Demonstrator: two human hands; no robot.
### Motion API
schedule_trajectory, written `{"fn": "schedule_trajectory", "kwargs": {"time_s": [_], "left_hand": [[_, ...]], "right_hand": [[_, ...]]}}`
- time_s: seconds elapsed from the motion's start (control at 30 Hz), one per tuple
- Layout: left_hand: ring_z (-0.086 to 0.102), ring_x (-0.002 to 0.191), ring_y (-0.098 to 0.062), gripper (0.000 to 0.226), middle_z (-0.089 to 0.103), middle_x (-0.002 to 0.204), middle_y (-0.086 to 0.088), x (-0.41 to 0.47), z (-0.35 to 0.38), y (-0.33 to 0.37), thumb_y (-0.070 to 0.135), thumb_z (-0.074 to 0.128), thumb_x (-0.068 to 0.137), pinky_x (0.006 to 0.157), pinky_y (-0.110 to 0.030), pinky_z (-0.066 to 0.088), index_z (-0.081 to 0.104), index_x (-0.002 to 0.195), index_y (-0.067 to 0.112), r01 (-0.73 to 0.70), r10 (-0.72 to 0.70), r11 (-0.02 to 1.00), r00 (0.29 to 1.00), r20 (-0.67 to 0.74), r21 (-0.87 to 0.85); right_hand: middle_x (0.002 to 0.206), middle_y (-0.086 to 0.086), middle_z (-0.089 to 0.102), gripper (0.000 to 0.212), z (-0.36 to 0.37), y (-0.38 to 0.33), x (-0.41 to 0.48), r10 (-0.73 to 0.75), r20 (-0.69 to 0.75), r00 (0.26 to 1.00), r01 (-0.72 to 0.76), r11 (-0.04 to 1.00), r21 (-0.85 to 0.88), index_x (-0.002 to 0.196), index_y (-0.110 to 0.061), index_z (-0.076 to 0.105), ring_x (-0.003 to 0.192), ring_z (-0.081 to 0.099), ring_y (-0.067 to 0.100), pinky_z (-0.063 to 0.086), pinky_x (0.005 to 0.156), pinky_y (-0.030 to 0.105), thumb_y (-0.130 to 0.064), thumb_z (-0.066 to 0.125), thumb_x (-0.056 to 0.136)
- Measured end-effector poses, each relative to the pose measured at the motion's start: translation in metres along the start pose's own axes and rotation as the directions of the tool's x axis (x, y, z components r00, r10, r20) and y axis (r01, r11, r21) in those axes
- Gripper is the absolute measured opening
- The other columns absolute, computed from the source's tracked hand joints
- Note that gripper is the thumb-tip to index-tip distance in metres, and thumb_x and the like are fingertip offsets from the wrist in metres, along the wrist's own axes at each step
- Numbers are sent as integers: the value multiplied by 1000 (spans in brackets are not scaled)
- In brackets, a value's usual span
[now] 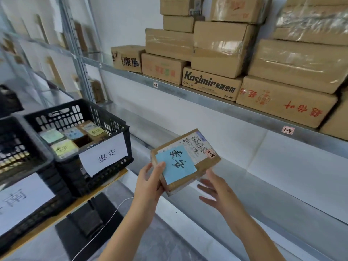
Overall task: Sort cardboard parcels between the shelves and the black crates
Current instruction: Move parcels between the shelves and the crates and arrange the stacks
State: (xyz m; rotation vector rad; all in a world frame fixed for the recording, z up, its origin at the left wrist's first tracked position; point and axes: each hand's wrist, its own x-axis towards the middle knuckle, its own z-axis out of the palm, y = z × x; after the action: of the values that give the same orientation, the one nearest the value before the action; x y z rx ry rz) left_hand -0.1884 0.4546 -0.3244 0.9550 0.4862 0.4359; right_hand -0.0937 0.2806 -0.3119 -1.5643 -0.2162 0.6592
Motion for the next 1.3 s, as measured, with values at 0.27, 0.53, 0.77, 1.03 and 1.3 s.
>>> {"fn": "schedule_trajectory", "kwargs": {"time_s": [0.27,0.53,0.77,1.03,1.3], "left_hand": [[72,104,-27,83,75,111,-5,32,-67,42,40,84,71,80,-38,61,39,140,32,-96,98,993,995,-31,67],[65,107,4,53,69,121,15,59,-171,105,54,73,80,76,-8,51,58,127,37,-127,156,920,987,-47,372],[43,134,-3,40,50,141,20,72,-264,163,35,59,97,110,-26,33,52,137,39,-147,348,740,919,-187,657],[36,140,1,42,45,145,31,86,-321,186,36,56,99,109,-22,28,47,136,54,-136,433,652,874,-219,746],[35,137,3,43,44,138,36,136,-340,205,32,57,99,104,-21,31,47,135,53,-82,465,646,831,-306,759]], "right_hand": [[119,0,72,66,105,-17,53,-95,241,966,62,988,142,131,-29,57,110,69,19,59,85,32,-49,78,72],[115,4,73,52,209,-25,114,-81,263,961,33,983,181,126,-29,62,101,72,19,59,73,33,-46,71,78],[111,1,75,48,284,-50,169,-95,330,939,73,994,77,124,-27,65,94,73,12,57,64,28,-46,66,80],[107,2,76,45,337,-79,230,-131,386,913,159,986,-41,119,-26,68,96,72,21,57,66,30,-43,67,78],[102,-1,77,37,371,-91,323,-20,493,870,192,934,-302,122,-26,66,95,73,21,60,83,48,-38,66,87]]}}
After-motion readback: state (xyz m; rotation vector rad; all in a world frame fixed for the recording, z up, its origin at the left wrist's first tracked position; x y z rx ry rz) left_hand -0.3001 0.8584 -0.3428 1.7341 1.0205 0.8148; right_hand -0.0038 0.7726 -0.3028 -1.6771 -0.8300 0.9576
